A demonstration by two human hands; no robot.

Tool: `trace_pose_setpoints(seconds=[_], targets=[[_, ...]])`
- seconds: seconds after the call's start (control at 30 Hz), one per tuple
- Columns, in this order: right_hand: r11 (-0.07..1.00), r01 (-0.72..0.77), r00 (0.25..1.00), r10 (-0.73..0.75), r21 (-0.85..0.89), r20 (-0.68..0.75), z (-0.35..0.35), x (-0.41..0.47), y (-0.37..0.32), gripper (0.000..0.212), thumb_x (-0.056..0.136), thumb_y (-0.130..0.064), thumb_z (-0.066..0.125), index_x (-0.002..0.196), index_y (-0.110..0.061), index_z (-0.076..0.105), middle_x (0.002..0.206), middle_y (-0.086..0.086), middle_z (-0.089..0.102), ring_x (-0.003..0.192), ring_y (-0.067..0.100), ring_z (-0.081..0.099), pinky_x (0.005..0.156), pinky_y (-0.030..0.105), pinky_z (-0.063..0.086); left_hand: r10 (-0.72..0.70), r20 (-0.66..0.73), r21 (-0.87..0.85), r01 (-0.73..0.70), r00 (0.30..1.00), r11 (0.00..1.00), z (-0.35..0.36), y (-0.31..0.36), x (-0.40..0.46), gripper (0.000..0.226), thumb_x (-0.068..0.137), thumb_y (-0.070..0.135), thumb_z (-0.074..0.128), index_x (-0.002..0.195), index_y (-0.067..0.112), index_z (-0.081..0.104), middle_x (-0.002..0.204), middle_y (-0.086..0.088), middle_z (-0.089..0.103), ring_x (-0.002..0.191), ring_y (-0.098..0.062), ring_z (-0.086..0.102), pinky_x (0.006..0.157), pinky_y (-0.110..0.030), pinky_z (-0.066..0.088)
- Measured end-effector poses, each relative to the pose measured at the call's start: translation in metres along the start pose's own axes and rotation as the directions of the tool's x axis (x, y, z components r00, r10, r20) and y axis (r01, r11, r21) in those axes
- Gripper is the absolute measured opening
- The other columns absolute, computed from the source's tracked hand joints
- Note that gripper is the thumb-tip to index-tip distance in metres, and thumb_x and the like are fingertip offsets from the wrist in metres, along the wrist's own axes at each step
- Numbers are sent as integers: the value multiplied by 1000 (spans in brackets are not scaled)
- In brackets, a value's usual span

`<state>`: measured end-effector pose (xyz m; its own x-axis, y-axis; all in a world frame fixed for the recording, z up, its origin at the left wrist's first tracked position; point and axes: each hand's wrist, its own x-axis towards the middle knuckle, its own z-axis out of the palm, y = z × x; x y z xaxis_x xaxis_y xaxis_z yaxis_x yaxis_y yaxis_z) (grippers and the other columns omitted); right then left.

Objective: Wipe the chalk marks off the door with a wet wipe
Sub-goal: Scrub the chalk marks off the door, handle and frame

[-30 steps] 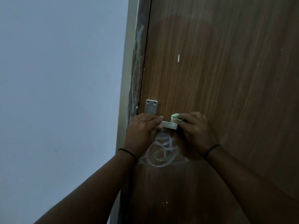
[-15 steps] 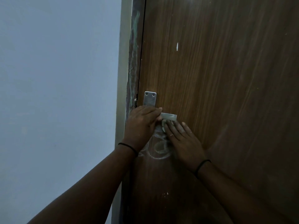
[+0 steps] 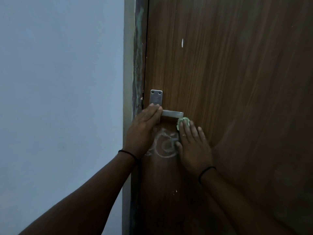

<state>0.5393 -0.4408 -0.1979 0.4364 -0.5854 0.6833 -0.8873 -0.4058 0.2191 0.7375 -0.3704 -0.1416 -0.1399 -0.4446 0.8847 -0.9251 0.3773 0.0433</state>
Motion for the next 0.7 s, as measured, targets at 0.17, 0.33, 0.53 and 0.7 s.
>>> trace_pose_setpoints(seconds=[0.17, 0.33, 0.53, 0.7], targets=[[999, 21, 998, -23, 38, 66, 5, -2, -21, 72, 102, -50, 25, 156, -12, -3, 164, 7, -6, 151, 21, -10, 123, 41, 0, -27, 11, 42, 26, 1000, 999, 8, -1, -6, 54, 95, 28, 36, 145, 8, 41, 152, -10, 39, 144, -24, 28, 115, -48, 32], [1000, -25, 997, 24, 15, 70, 5, -28, 11, 69, 101, -50, 24, 156, -14, 3, 164, 5, 3, 152, 20, -2, 123, 42, 4, -38, -12, 98, 39, 999, 994, 12, 1, -16, 57, 95, 24, 46, 147, 6, 36, 155, -11, 33, 146, -26, 25, 117, -46, 27], [995, -19, 996, 10, 99, 88, 8, -22, -7, 71, 101, -48, 26, 156, -14, -3, 164, 5, -7, 151, 19, -10, 123, 41, -2, 140, -13, 103, -138, 990, 985, 28, 24, -24, 48, 99, 21, 41, 143, 4, 43, 152, -13, 39, 144, -26, 30, 118, -45, 27], [999, 21, 989, -25, 34, 148, 18, -50, 25, 67, 101, -51, 20, 156, -20, -2, 165, 1, 0, 151, 16, -8, 122, 39, -4, 94, 65, 122, -102, 993, 987, 40, 14, -56, 47, 90, 19, 48, 135, 6, 53, 141, -14, 52, 135, -27, 43, 112, -45, 27]])
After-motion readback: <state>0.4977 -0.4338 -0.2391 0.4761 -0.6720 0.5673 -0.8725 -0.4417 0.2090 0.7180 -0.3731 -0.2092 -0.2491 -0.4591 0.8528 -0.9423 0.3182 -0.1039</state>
